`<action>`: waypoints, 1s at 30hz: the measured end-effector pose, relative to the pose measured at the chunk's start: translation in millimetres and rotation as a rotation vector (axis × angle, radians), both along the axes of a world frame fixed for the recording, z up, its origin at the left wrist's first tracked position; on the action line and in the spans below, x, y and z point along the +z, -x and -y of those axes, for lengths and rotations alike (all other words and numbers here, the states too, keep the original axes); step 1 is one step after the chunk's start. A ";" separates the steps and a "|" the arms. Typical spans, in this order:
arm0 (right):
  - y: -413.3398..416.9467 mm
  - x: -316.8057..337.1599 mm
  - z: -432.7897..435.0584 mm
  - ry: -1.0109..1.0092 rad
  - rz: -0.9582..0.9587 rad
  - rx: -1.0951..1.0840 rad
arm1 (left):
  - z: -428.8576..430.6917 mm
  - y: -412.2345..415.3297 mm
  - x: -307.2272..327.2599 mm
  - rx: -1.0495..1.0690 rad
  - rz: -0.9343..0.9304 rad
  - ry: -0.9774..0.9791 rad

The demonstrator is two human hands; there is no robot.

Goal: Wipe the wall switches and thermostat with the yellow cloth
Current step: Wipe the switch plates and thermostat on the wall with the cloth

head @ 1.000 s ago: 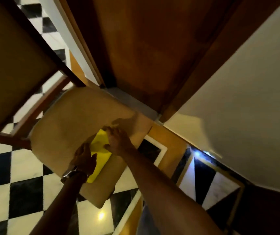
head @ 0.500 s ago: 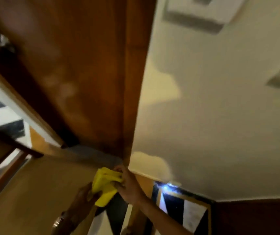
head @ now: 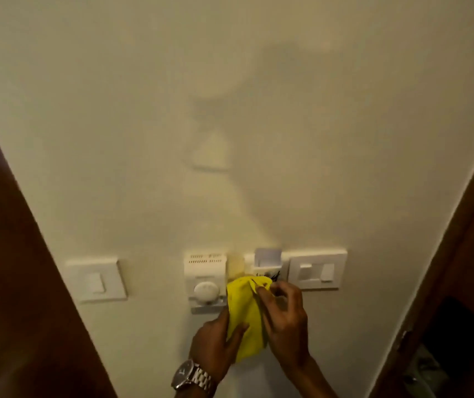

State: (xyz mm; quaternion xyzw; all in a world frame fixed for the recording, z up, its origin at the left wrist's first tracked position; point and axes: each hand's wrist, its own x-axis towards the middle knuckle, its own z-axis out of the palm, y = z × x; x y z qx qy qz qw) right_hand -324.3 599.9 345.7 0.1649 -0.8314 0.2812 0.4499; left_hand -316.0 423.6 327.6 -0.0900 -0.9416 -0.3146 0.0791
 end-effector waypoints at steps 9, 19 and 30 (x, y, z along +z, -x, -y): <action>18.0 -9.4 15.0 0.061 -0.158 -0.253 | -7.8 4.8 183.2 0.016 -0.633 0.574; 36.8 -35.2 67.8 0.132 0.024 -0.343 | -5.2 116.4 351.0 0.153 -1.354 0.705; 56.5 -61.4 51.8 0.058 -0.056 -0.297 | -0.7 125.0 346.6 0.150 -1.438 0.685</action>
